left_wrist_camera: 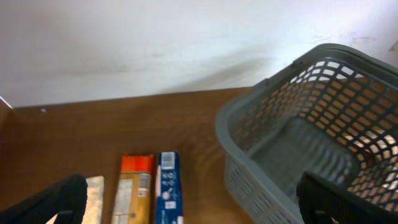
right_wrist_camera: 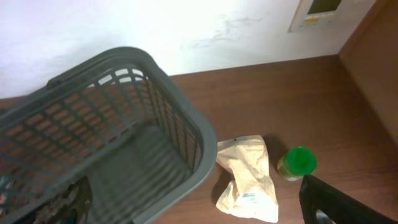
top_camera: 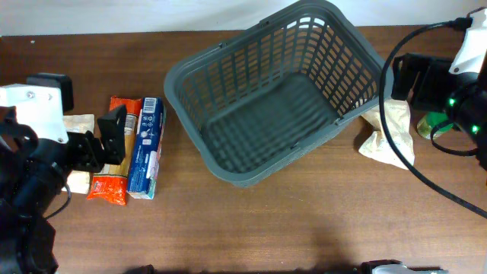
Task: Pack container
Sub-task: 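Raise both grippers and move them toward the grey basket rims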
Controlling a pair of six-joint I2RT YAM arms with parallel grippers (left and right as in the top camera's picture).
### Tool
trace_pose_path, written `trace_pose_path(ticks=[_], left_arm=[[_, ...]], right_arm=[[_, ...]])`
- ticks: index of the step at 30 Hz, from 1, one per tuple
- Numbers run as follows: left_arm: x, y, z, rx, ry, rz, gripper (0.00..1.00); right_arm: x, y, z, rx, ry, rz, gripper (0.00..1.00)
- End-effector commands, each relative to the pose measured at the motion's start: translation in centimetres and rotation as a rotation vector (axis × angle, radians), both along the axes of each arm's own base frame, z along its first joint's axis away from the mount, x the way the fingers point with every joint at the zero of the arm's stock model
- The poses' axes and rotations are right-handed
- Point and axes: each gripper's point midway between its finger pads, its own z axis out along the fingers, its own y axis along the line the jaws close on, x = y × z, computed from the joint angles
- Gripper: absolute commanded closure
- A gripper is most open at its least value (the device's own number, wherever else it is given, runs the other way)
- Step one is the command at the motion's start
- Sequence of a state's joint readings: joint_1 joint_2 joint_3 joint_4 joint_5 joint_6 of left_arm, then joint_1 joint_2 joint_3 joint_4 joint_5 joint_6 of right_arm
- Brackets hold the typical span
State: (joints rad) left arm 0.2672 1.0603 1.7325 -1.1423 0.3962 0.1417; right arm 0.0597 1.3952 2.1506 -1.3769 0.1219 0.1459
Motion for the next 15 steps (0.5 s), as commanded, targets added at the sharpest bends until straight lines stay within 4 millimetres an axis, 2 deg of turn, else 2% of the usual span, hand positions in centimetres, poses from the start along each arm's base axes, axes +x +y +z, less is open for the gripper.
trace_pose_path(ticks=[1,3,4,6,7,8,9,15], left_arm=[[0.5,-1.0,-0.4,-0.066,0.037,-0.032,0.05],[0.9,-1.6,-1.0,-0.071,0.062,-0.059,0.36],[1.0,-2.1,-1.3,-0.073,0.074,-0.08,0.43],[1.3,-3.4,-1.7,-0.075,0.094,-0.129,0.68],[1.4,-4.2,-2.0,-0.074,0.106,-0.159,0.87],[1.4,-5.1,-2.3,-0.071,0.119,-0.19,0.97],[1.3,-6.4,-2.7,-0.06,0.137,-0.24,0.98],[0.0,-10.8,-5.7,0.045,0.255,-0.396,0.98]], right_arm=[[0.4,1.0,-0.3,0.02,0.017,0.045,0.2],[0.9,1.1,-1.4,0.045,0.059,0.03,0.33],[1.1,1.2,-2.0,0.057,0.083,0.027,0.38],[1.6,1.4,-3.2,0.074,0.128,0.025,0.55],[1.9,1.5,-3.9,0.084,0.155,0.015,0.67],[2.2,1.5,-4.5,0.091,0.177,0.007,0.82],[2.6,1.8,-5.5,0.102,0.214,0.014,0.96],[4.3,2.8,-8.0,0.135,0.302,0.049,0.96]])
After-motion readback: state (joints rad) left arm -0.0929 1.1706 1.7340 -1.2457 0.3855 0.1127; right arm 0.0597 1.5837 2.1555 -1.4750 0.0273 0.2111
